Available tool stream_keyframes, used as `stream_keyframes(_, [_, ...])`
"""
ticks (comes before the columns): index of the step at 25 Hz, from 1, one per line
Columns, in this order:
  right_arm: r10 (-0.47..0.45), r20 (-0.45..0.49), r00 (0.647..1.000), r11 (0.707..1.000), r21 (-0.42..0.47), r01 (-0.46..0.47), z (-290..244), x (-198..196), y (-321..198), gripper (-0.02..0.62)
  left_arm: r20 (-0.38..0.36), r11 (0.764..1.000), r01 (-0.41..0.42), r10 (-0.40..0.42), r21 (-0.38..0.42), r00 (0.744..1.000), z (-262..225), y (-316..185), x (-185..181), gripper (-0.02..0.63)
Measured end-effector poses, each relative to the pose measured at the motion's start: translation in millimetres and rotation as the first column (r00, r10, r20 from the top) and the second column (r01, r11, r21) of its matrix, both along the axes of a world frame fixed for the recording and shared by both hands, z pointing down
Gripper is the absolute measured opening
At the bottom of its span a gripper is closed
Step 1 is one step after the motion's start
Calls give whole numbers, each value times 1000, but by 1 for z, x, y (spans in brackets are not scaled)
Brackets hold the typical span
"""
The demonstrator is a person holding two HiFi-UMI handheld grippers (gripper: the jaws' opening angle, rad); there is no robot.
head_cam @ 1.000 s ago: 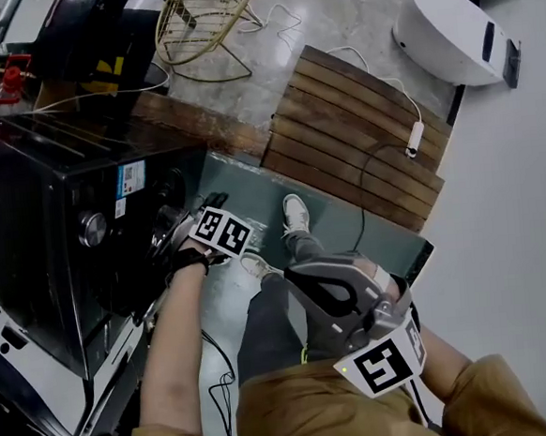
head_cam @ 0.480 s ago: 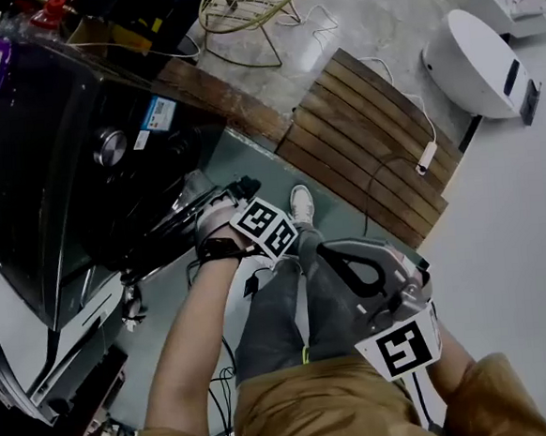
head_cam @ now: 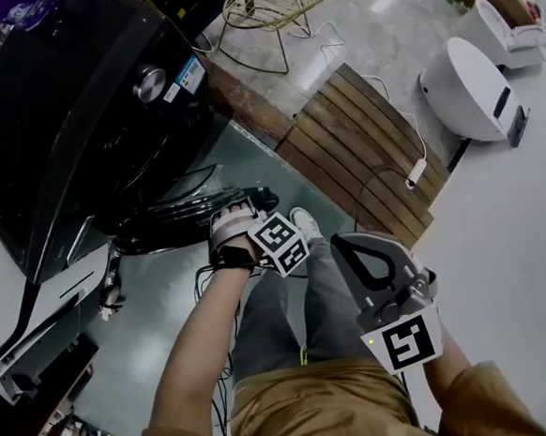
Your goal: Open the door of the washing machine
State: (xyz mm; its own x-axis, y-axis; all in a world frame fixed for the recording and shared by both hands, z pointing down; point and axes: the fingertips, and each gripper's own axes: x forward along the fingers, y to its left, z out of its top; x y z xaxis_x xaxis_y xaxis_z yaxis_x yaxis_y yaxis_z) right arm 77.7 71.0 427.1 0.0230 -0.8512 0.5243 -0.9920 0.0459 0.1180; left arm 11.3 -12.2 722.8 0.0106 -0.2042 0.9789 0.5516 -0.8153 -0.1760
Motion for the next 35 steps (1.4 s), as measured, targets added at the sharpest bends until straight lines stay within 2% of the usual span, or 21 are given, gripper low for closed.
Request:
stream_keyframes(3, [-23,20,1000,1000,-3,23,2,-6,-1,3,16,998,40,-40,-53,999,0,19,-19,283])
stream_keyframes(5, [-64,30,997,998,1,64,5,-10,-4,3,32,996,40,-38,-74,999,1,32,-33,298])
stream_keyframes(8, [-134,55,989,991,24,133,1,-17,-6,3,98,994,37,-26,-105,995,3,55,-62,296])
stream_keyframes(10, [-178,64,982,984,42,175,-4,-17,-4,3,153,991,67,-48,-117,987,0,68,-81,305])
stream_keyframes(12, [-216,70,974,976,46,213,-8,-16,0,3,179,989,102,-80,-112,981,-4,79,-95,334])
stream_keyframes(15, [-282,74,957,959,52,279,-13,-20,3,3,168,991,110,-96,-77,981,-9,84,-118,421])
stream_keyframes(17, [-336,70,939,941,67,332,-16,-27,2,3,171,992,112,-99,-63,980,-11,88,-134,434])
stream_keyframes(19, [-385,71,920,922,75,380,-17,-34,2,3,163,976,202,-186,-86,969,-15,94,-144,433])
stream_keyframes(20, [-409,73,910,912,76,403,-17,-39,2,3,143,953,287,-272,-101,952,-19,95,-147,415])
stream_keyframes(21, [-433,77,898,901,75,428,-17,-44,1,3,115,919,379,-367,-106,923,-24,92,-150,366])
stream_keyframes(22, [-459,81,885,888,75,454,-18,-50,-1,3,86,881,462,-455,-99,886,-29,85,-155,282])
stream_keyframes(23, [-488,82,869,872,77,483,-19,-56,-3,3,60,843,531,-527,-86,848,-33,79,-162,244])
stream_keyframes(25, [-543,77,836,839,89,537,-25,-69,-10,3,6,765,642,-642,-53,766,-42,66,-179,232])
stream_keyframes(26, [-566,71,821,824,96,559,-28,-76,-14,3,-30,721,692,-693,-36,721,-47,59,-188,160])
stream_keyframes(27, [-585,67,808,810,101,578,-31,-83,-17,3,-66,671,741,-741,-29,668,-51,54,-197,123])
stream_keyframes(28, [-603,64,795,797,102,596,-34,-90,-20,3,-96,613,789,-788,-38,608,-55,50,-206,120])
stream_keyframes(29, [-620,63,782,784,100,613,-35,-97,-23,3,-116,548,834,-834,-60,539,-57,48,-214,118])
stream_keyframes(31, [-655,65,753,755,90,650,-33,-111,-25,3,-136,402,908,-912,-118,386,-62,47,-229,115])
stream_keyframes(32, [-673,67,737,739,90,667,-32,-119,-26,3,-141,321,935,-943,-152,300,-64,47,-237,114])
stream_keyframes(35, [-719,59,692,694,86,714,-32,-144,-27,3,-170,61,962,-985,-264,16,-72,38,-266,112])
